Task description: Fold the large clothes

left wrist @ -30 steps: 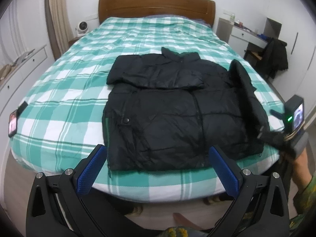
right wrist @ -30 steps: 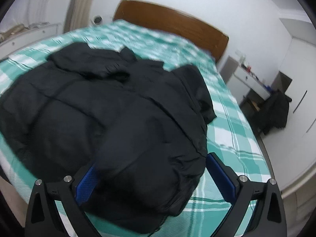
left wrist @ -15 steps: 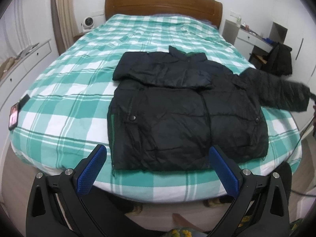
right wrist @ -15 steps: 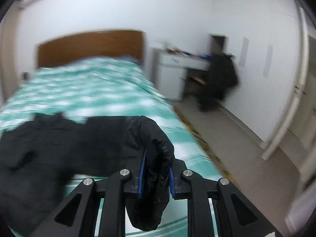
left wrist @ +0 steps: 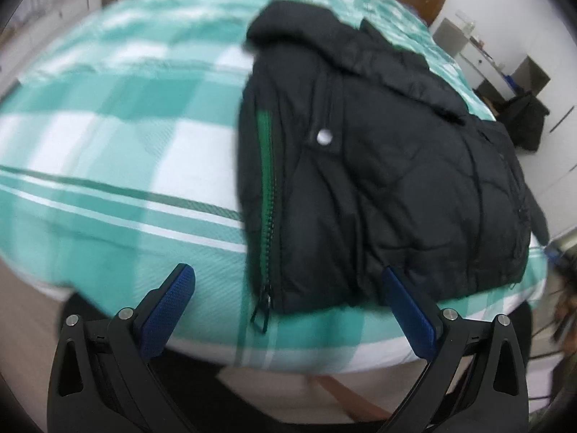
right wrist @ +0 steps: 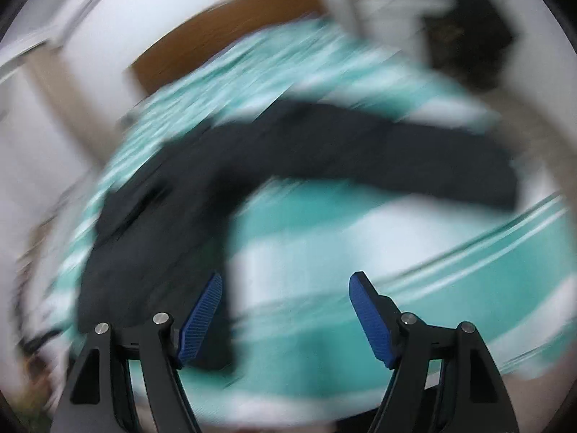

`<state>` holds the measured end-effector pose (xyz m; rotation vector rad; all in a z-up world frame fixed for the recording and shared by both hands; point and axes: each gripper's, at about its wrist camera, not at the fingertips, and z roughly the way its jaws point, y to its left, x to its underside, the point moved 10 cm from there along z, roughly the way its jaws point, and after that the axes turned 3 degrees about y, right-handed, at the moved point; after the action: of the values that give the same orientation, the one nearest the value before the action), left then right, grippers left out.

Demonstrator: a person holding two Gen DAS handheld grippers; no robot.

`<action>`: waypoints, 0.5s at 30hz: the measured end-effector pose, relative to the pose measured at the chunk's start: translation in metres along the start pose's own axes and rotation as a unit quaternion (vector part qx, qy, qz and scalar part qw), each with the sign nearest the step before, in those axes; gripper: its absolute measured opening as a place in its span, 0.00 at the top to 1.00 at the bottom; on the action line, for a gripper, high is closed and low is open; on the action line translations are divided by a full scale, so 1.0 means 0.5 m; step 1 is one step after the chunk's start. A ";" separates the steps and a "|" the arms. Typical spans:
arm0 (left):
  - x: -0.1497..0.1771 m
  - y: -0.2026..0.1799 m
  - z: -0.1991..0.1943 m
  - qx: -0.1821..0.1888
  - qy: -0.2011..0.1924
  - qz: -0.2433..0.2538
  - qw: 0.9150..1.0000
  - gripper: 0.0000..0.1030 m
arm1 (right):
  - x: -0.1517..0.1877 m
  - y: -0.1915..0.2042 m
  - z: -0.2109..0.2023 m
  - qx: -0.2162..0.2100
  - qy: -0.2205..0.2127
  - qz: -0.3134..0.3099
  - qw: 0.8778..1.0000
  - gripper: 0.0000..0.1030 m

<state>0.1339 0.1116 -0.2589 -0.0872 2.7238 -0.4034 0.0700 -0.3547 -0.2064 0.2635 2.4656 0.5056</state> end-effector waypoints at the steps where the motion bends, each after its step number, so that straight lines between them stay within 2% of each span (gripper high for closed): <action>1: -0.002 -0.006 0.016 0.027 0.003 -0.003 1.000 0.01 | 0.016 0.018 0.032 -0.004 0.012 -0.014 1.000 0.27; 3: -0.005 -0.012 0.042 0.059 0.010 -0.010 0.998 0.01 | 0.045 0.042 0.096 -0.013 0.037 -0.031 0.999 0.27; 5: -0.004 -0.011 0.052 0.062 0.010 -0.015 0.998 0.02 | 0.066 0.052 0.135 -0.018 0.059 -0.031 0.998 0.27; 6: -0.003 -0.010 0.052 0.060 0.007 -0.016 0.998 0.11 | 0.072 0.058 0.138 -0.028 0.065 -0.027 0.997 0.28; 7: 0.000 -0.009 0.050 0.058 0.006 -0.014 0.998 0.27 | 0.077 0.066 0.134 -0.038 0.068 -0.024 0.997 0.32; 8: 0.007 -0.011 0.049 0.062 0.012 -0.010 0.998 0.64 | 0.071 0.070 0.130 -0.038 0.072 -0.025 0.996 0.57; 9: 0.011 -0.010 0.045 0.065 0.017 -0.012 0.998 0.79 | 0.066 0.075 0.124 -0.034 0.073 -0.026 0.996 0.73; 10: 0.014 -0.006 0.036 0.061 0.017 -0.018 0.998 0.81 | 0.060 0.087 0.115 -0.040 0.072 -0.021 0.996 0.75; 12: 0.017 -0.006 0.012 0.079 0.025 -0.027 0.996 0.83 | 0.048 0.117 0.072 -0.085 0.067 0.008 0.994 0.81; 15: 0.028 -0.002 -0.014 0.083 0.034 -0.031 0.995 0.83 | 0.055 0.128 0.028 -0.129 0.083 0.046 0.987 0.82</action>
<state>0.1184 0.1112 -0.2574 -0.1143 2.7476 -0.6599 0.0607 -0.2841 -0.2047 0.2389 2.5195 0.9116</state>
